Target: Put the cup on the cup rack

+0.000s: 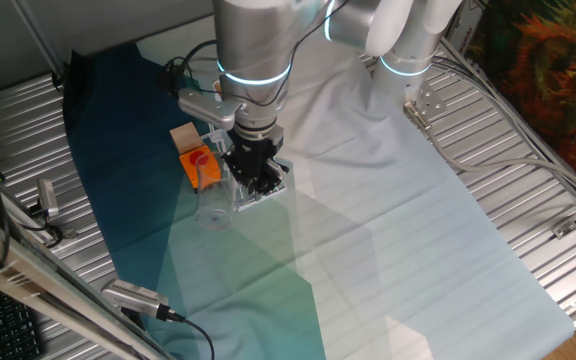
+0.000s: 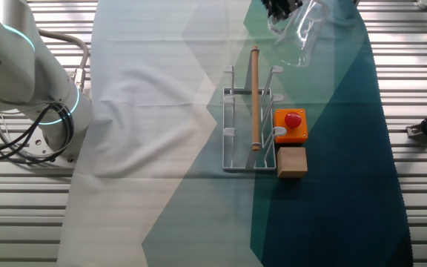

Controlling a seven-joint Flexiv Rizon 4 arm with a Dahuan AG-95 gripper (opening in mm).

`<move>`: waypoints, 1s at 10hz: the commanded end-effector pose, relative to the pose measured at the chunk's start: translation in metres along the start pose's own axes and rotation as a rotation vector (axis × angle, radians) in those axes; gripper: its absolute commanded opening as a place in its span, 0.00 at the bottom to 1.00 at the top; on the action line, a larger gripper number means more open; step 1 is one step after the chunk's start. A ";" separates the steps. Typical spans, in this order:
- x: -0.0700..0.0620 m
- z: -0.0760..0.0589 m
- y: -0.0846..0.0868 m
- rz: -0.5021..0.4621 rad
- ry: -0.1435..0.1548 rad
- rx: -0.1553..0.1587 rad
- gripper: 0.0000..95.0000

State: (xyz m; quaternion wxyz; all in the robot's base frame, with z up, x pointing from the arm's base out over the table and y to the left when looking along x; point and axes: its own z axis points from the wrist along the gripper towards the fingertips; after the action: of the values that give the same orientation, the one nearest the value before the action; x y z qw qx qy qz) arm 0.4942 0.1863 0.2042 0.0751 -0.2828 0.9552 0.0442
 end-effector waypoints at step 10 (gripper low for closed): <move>0.008 -0.001 0.001 0.052 -0.108 -0.039 0.00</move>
State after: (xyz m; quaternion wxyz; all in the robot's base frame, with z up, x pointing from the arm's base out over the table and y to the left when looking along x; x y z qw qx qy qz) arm 0.4846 0.1807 0.2030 0.1208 -0.2559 0.9559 0.0789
